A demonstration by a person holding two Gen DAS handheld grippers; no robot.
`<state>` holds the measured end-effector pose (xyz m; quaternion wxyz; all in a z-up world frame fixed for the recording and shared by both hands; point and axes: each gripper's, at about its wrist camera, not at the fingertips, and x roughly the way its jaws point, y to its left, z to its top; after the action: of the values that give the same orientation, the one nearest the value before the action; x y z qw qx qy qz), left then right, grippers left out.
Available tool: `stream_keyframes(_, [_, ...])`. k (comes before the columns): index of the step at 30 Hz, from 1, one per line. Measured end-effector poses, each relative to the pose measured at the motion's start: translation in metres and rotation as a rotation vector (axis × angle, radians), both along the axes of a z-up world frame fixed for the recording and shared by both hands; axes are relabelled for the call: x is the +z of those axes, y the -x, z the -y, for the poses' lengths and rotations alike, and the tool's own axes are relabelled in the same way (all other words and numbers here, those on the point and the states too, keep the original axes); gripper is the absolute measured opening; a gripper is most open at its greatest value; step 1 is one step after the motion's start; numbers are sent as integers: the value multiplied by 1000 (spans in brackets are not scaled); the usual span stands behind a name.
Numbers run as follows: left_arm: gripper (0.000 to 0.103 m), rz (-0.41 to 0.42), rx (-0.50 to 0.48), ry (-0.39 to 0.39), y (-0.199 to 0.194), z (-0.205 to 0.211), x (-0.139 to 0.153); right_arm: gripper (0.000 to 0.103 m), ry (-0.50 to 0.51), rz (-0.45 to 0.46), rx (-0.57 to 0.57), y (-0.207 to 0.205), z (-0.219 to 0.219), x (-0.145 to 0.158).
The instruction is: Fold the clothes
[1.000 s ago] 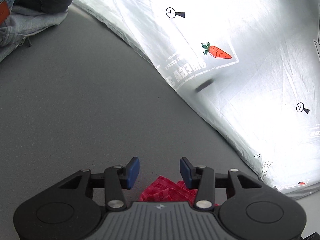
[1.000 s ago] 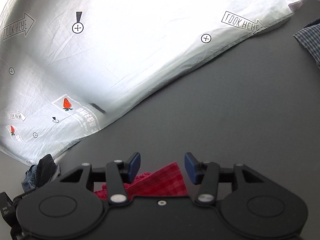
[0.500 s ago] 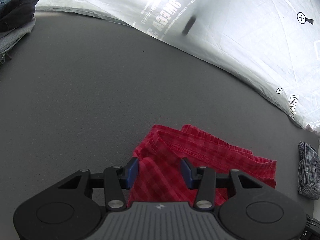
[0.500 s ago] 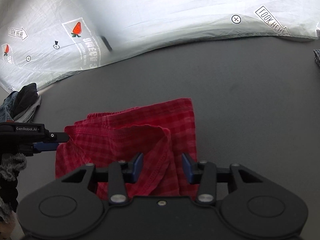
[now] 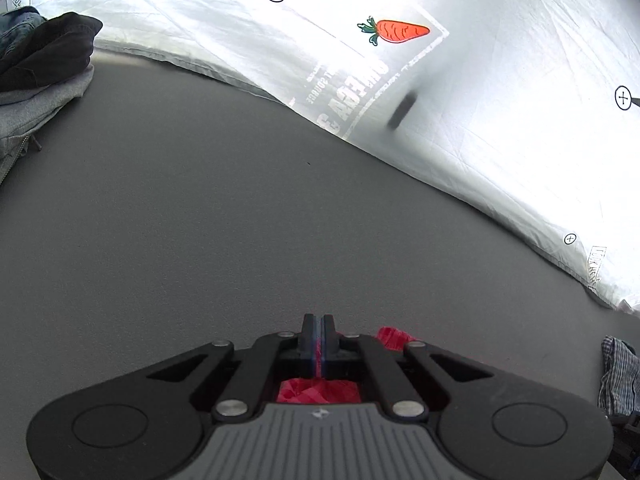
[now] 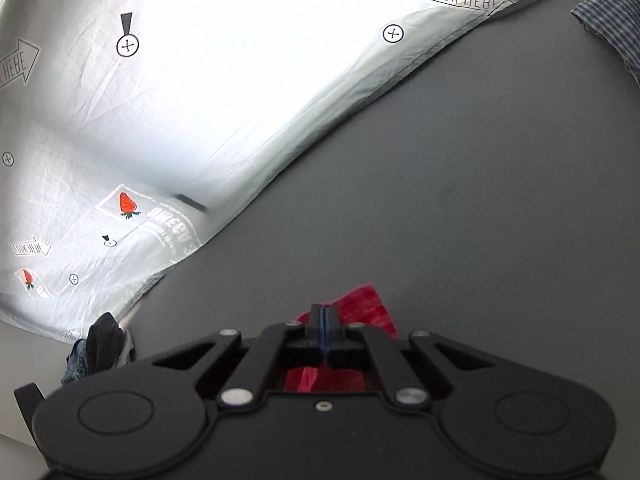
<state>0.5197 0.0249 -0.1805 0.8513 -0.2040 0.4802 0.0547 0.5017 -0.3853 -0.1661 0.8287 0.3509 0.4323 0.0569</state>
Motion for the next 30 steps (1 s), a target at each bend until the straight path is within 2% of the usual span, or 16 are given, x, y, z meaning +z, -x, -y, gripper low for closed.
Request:
stream_keyframes(3, [2,8,0,6,-4,-9,1,9,96,72,2,-1,-2,16])
stream_keyframes(5, [12,35,-55,41,-1,-9,4,15,171,100,31,1,-7,25])
stream_keyframes(7, [25,40,-131,43,-1,0,5,19,218,91,54,6,-10,24])
stream_keyframes(9, [31,28,-200,3,2,17,3,21,250,69,75,11,-13,18])
stream_keyframes(11, [44,10,-258,-24,4,32,-1,22,278,31,90,18,-15,9])
stream_keyframes(14, [53,1,-301,-40,5,49,-9,23,308,-15,113,30,-20,-3])
stream_keyframes(15, [53,2,-306,-44,5,51,-11,24,311,-25,117,34,-22,-6])
stream_keyframes(18, [49,16,-243,-11,5,35,-12,27,317,-54,132,43,-26,-15])
stream_keyframes(19, [29,21,-223,0,5,30,-13,27,317,-62,138,45,-28,-17])
stream_keyframes(20, [3,26,-202,11,5,24,-13,27,317,-70,145,48,-29,-20])
stream_keyframes(24, [2,45,-118,55,6,3,-15,27,356,-43,161,53,-39,-14])
stream_keyframes(30, [4,73,7,121,6,-30,-18,30,426,25,258,53,-60,-13])
